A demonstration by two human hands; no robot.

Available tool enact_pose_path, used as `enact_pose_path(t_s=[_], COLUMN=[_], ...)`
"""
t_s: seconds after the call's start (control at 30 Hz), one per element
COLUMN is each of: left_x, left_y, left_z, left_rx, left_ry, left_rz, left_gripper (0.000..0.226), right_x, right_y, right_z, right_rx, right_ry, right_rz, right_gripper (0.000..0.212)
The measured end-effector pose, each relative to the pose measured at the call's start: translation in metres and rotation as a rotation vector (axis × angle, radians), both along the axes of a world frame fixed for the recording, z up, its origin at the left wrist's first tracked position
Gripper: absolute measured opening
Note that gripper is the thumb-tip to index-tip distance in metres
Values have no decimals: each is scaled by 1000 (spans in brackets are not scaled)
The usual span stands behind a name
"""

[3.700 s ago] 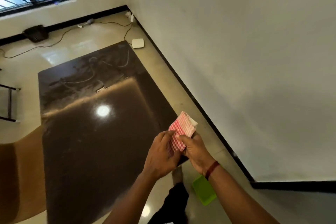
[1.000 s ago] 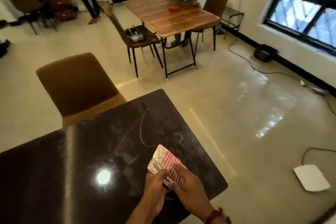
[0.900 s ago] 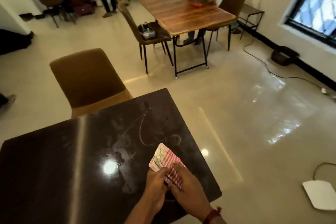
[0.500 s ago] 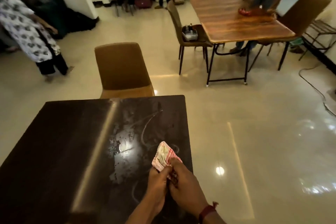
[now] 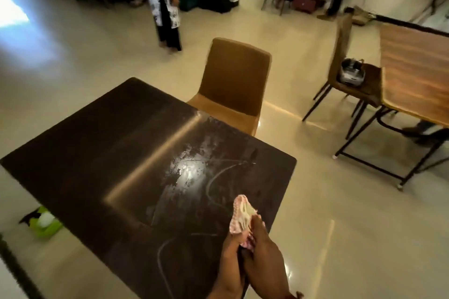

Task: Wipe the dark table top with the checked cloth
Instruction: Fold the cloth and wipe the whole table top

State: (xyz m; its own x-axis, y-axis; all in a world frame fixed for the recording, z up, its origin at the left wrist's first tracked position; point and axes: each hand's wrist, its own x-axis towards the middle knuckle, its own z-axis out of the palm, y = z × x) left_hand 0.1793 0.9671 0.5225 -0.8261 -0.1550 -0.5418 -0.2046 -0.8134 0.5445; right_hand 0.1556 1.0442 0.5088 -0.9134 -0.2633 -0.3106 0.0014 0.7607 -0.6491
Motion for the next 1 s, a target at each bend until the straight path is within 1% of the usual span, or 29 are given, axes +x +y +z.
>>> enact_pose_path(t_s=[0.07, 0.1, 0.2, 0.23, 0.3, 0.33, 0.4, 0.43, 0.47, 0.5, 0.53, 0.6, 0.63, 0.73, 0.8, 0.83, 0.9, 1.0], left_x=[-6, -10, -20, -24, -34, -41, -53, -59, -65, -72, -79, -94, -98, -114, -123, -128, -135, -139], left_y=[-4, -8, -18, -21, -27, -29, -34, -36, -40, -43, -45, -52, -55, -60, -66, -69, -72, -77], left_z=[8, 12, 17, 18, 20, 20, 15, 10, 6, 0, -6, -19, -25, -35, -42, -46, -53, -66], left_rx=[-62, -82, -155, -177, -236, -268, -330, -357, -384, -419, -469, -605, -680, -961, -1132, -1186, -1291, -1422], left_ry=[-19, -37, -51, -52, -57, -67, -130, -175, -218, -268, -323, -432, -499, -708, -787, -816, -884, -989], left_rz=[44, 38, -34, -71, -88, -63, 40, 92, 144, 184, 199, 198, 178, 15, -112, -171, -310, -442], left_gripper=[78, 75, 39, 32, 29, 30, 42, 44, 36, 28, 28, 41, 48, 63, 71, 73, 75, 76], right_x=[-12, -18, -39, -49, -72, -88, -121, -140, -158, -179, -200, -243, -260, -311, -341, -354, -370, -365], right_y=[-1, -3, -10, -11, -15, -17, -20, -19, -18, -17, -15, -16, -16, -27, -45, -58, -78, -90], right_z=[2, 4, 9, 10, 14, 15, 22, 26, 28, 28, 28, 28, 28, 26, 12, -1, -29, -73], right_rx=[6, -7, -103, -140, -253, -354, -530, -581, -609, -609, -600, -560, -517, -339, -180, -114, -12, 184], right_ry=[-7, 3, 22, 12, -99, -203, -456, -551, -602, -615, -589, -441, -332, -1, 179, 241, 269, 170], right_rz=[51, 72, 81, 57, -47, -124, -295, -357, -388, -388, -375, -295, -233, 77, 286, 388, 580, 823], right_gripper=[84, 81, 57, 48, 26, 21, 22, 22, 22, 22, 22, 23, 24, 32, 34, 38, 51, 57])
